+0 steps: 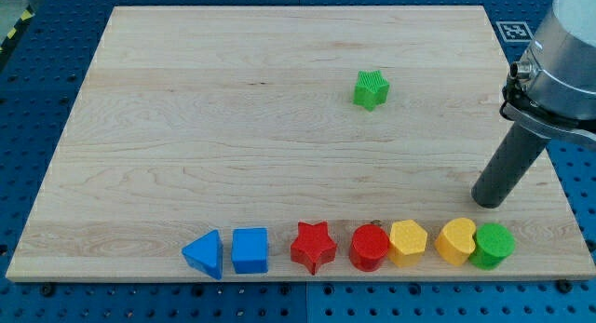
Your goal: Move your arm below the green star
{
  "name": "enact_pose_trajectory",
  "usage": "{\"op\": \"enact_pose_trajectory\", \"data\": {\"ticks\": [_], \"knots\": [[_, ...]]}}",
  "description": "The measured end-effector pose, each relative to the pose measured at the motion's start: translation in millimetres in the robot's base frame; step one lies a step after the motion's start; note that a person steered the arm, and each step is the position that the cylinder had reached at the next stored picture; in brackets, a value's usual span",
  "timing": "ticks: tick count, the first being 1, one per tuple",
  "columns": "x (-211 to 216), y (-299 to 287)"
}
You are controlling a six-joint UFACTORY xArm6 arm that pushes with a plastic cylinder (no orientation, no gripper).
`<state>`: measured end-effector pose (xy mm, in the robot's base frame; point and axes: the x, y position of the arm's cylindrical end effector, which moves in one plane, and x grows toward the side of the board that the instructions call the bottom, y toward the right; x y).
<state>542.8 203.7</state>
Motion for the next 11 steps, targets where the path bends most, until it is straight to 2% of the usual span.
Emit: {"op": "enact_pose_trajectory", "data": {"ticks": [1,4,7,11], "knots": [[0,0],[-33,-56],[-33,-60],[-33,-111]]}}
